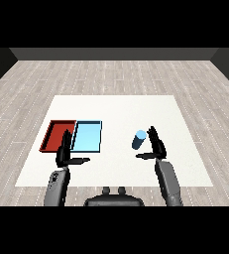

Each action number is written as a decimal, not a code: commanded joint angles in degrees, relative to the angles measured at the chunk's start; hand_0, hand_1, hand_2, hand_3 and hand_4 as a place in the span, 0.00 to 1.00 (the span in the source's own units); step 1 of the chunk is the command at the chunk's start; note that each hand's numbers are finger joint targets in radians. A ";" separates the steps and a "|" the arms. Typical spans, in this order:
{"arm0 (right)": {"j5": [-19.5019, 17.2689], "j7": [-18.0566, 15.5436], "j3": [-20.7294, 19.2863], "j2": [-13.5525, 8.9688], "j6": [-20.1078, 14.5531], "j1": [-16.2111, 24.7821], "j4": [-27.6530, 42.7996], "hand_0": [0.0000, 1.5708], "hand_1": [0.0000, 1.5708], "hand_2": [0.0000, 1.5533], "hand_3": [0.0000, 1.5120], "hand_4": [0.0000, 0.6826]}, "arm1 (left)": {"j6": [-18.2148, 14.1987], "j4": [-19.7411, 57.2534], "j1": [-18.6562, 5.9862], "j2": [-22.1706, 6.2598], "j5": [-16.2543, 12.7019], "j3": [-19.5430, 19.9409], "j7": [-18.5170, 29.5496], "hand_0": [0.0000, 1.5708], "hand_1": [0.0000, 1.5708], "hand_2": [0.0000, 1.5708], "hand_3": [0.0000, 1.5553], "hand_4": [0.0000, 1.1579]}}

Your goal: Pick the blue can and put it in the blue box

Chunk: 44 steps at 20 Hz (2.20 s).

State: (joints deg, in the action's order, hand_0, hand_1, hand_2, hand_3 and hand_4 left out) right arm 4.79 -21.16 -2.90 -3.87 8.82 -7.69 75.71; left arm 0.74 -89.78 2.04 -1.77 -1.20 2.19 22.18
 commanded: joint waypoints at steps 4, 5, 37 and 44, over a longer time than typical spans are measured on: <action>2.41 1.43 -2.00 0.05 0.74 -3.93 -4.35 0.00 0.00 0.00 0.00 0.00 | -1.93 -4.57 -0.06 0.26 0.86 -0.68 -3.11 0.00 0.00 0.00 0.00 0.00; 2.28 2.91 -1.79 -0.95 1.13 -1.39 -0.98 0.00 0.00 0.00 0.00 0.00 | 0.78 1.22 -0.65 -1.25 -0.26 1.24 1.44 0.00 0.00 0.00 0.00 0.00; 5.37 -3.32 -7.46 0.72 -3.97 -20.27 -33.80 0.00 0.00 0.00 0.00 0.00 | -1.33 -7.07 6.99 0.69 2.24 -2.67 0.46 0.00 0.00 0.00 0.00 0.00; 5.84 -6.55 -7.11 1.65 -2.46 -22.42 -39.19 0.00 0.00 0.00 0.00 0.00 | -2.08 1.18 -0.36 1.38 1.70 -0.98 1.28 0.00 0.00 0.00 0.00 0.00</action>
State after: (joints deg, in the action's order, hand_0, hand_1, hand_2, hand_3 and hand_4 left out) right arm 10.28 -26.69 -9.89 -3.11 6.64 -27.91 38.97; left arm -0.37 -90.27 1.53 -2.44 -0.61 3.04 22.17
